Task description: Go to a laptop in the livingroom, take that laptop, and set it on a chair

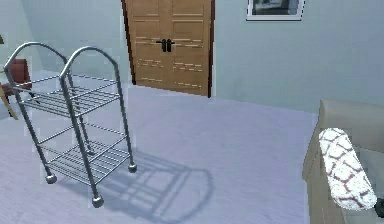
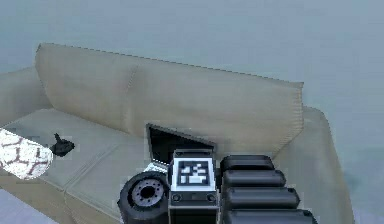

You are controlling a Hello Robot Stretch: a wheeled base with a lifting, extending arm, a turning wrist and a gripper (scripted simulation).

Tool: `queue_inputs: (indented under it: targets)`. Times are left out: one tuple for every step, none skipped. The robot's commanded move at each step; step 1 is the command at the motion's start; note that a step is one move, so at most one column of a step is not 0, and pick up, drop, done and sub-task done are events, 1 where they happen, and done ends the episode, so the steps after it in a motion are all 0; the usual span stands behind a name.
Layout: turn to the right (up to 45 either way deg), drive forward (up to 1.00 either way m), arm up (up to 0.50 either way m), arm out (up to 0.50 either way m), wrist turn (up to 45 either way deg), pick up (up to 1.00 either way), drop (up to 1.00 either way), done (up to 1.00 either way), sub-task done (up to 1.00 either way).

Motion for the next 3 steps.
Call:
queue_inputs:
  targets:
    - [0.0,0.00,0.00,0.14,0.0,0.00,0.00,0.00,0.00]
    - [0.0,0.00,0.00,0.00,45.0,0.00,0.00,0.00,0.00]
    - [0.0,0.00,0.00,0.00,45.0,0.00,0.00,0.00,0.00]
